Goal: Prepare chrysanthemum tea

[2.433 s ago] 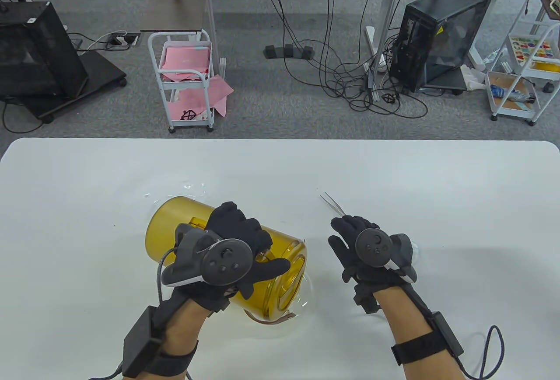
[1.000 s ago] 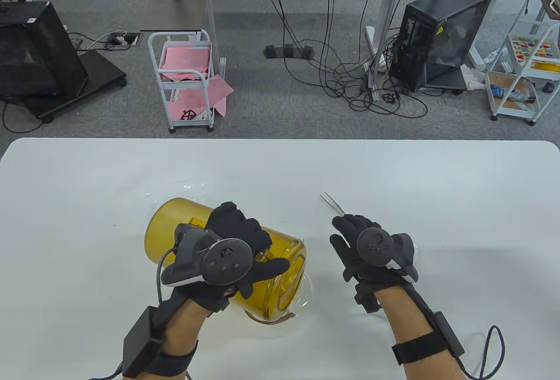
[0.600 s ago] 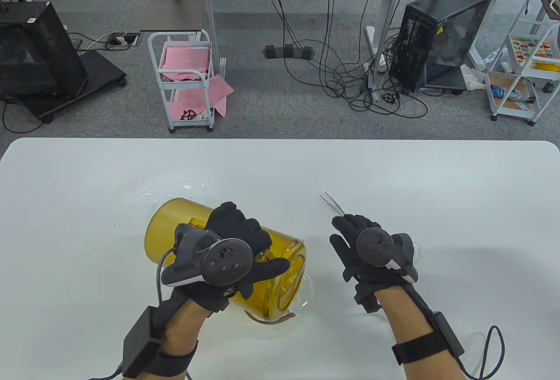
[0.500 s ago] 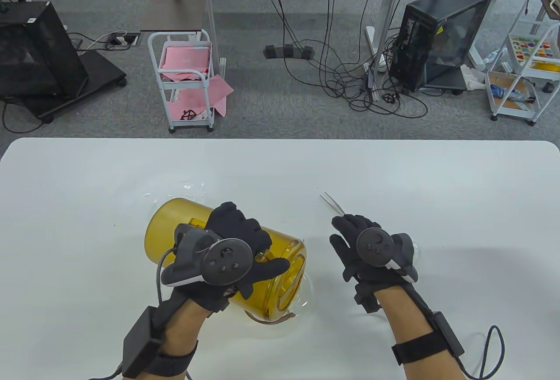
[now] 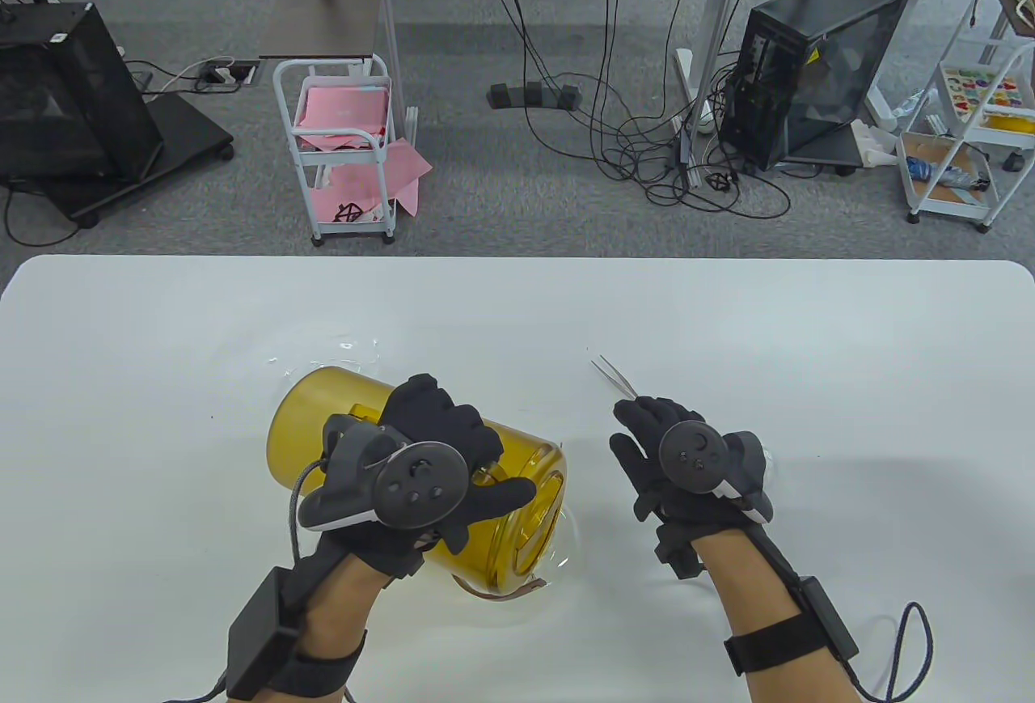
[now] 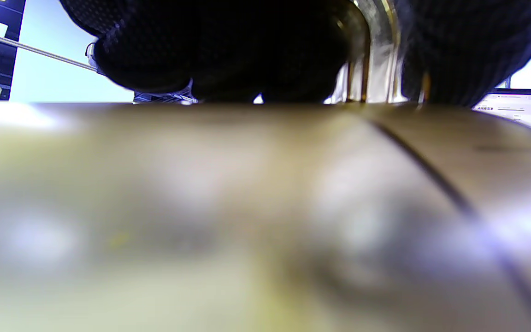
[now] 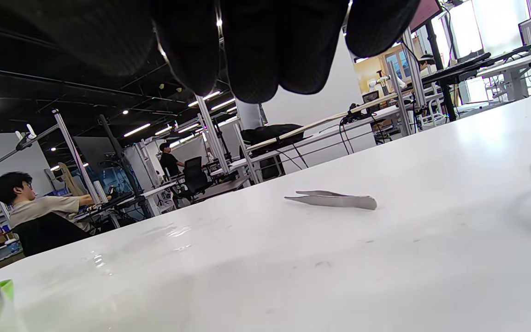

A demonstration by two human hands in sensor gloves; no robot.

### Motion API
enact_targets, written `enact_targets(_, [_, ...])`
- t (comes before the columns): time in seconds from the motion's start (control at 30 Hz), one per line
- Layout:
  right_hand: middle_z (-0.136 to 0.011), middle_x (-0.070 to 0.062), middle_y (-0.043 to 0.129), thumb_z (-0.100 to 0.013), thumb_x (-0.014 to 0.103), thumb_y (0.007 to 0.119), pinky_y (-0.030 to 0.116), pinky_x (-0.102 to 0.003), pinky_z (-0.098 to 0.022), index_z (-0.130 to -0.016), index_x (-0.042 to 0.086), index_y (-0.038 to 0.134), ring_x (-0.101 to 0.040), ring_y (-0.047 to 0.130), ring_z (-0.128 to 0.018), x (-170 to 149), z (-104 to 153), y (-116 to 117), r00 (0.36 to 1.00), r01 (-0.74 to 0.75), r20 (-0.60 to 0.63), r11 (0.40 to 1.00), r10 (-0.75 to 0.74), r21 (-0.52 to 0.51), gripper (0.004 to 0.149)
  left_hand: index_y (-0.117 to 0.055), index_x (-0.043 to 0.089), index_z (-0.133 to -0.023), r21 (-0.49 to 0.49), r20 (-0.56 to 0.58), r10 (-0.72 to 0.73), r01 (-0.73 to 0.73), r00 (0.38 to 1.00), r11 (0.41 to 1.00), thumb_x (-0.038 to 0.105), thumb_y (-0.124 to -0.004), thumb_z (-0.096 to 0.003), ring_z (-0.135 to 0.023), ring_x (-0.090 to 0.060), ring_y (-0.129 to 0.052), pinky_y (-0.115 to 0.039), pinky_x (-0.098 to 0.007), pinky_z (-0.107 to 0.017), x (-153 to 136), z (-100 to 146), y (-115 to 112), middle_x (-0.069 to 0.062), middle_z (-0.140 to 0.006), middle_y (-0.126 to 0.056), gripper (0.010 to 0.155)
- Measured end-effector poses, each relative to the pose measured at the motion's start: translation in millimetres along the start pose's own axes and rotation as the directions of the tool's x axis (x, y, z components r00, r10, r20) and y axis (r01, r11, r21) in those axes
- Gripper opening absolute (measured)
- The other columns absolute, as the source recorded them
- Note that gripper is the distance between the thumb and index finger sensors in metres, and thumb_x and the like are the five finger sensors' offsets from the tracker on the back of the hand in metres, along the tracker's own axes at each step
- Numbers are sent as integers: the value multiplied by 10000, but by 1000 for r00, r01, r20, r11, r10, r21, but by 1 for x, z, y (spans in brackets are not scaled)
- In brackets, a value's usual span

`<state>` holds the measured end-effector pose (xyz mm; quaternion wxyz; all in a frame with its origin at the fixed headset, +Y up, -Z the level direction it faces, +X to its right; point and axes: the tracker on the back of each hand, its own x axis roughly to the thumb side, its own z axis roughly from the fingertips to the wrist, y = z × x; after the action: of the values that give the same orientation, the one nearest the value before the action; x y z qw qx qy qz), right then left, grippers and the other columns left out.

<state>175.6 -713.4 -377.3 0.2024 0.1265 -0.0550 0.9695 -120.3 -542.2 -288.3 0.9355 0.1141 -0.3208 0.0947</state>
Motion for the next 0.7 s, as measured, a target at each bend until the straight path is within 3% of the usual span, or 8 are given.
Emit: enact_targets(0.7, [-1104, -74, 669, -569, 535, 683, 537, -644, -724, -1072, 273, 685, -405, 694, -1047, 0, 0, 0, 1000, -2, -1, 1000, 2, 3, 567, -997, 222, -573, -2, -1, -3, 3, 1000, 1000, 723, -895, -454, -537, -355, -923, -513, -707, -743, 1, 0, 0, -48, -523, -1017, 525])
